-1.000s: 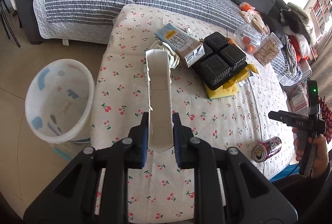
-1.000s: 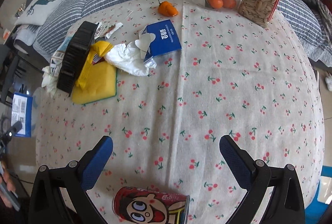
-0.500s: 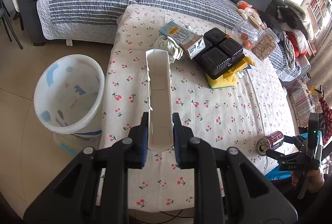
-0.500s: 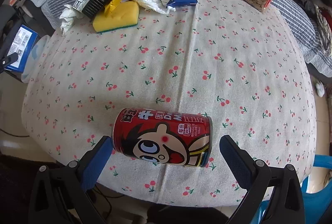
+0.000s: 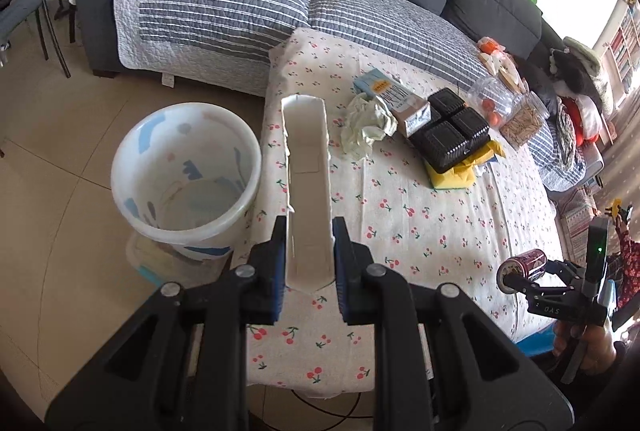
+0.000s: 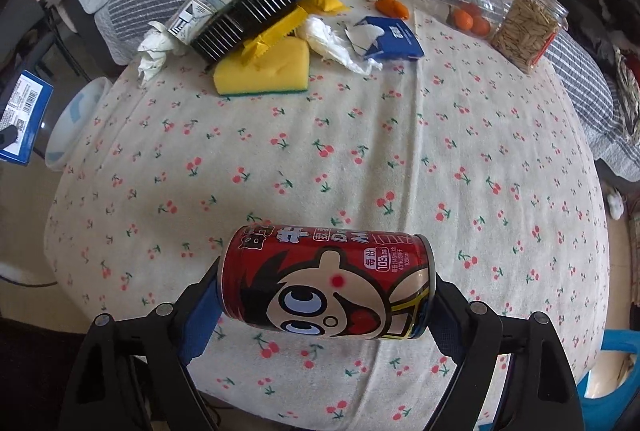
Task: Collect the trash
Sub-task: 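Carry the paper box with the left gripper and drop it into the white bin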
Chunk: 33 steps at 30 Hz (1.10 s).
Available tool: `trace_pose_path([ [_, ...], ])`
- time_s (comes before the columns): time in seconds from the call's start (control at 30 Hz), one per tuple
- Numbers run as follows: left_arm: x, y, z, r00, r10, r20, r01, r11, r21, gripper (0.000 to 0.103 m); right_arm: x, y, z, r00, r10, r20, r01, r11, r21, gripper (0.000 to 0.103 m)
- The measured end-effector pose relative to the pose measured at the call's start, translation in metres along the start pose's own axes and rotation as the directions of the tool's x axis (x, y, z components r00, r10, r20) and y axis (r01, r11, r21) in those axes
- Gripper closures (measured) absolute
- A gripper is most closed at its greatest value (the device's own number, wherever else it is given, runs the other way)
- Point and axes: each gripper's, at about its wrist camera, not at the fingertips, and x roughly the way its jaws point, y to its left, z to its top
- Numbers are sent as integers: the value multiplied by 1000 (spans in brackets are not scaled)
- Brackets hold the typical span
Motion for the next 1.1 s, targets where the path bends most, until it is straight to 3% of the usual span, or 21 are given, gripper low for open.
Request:
trace_pose_path([
  [0.23,1,38,8,997,71,21,-69,994,-86,81,-5,55,39,995,66,71,-61,996,-68,14],
  [0.57,41,74,22,976,216,22,-214,974,-78,78,7,101,73,988,126,85,-118,989,-94,14],
  [0.6,44,77,23,966,256,22,-254,964,-76,75,9,103,75,988,129,83,-121,989,-90,14],
  [0.63,47,78,23,957,291,18,-289,955,-71,57,11,105,77,988,131,81,-124,989,-86,14],
  [0.67,48,79,24,945,327,18,-325,943,-69,29,12,107,79,988,134,80,-127,988,-84,14],
  [0.73,43,82,22,921,387,48,-382,920,-89,11,13,112,83,987,141,81,-134,988,-83,14],
  [0.87,34,91,20,907,419,38,-411,903,-125,3,16,126,89,982,164,91,-156,984,-85,14],
  [1.1,20,108,5,871,491,-25,-491,864,-114,2,20,182,106,964,248,92,-234,962,-142,14],
])
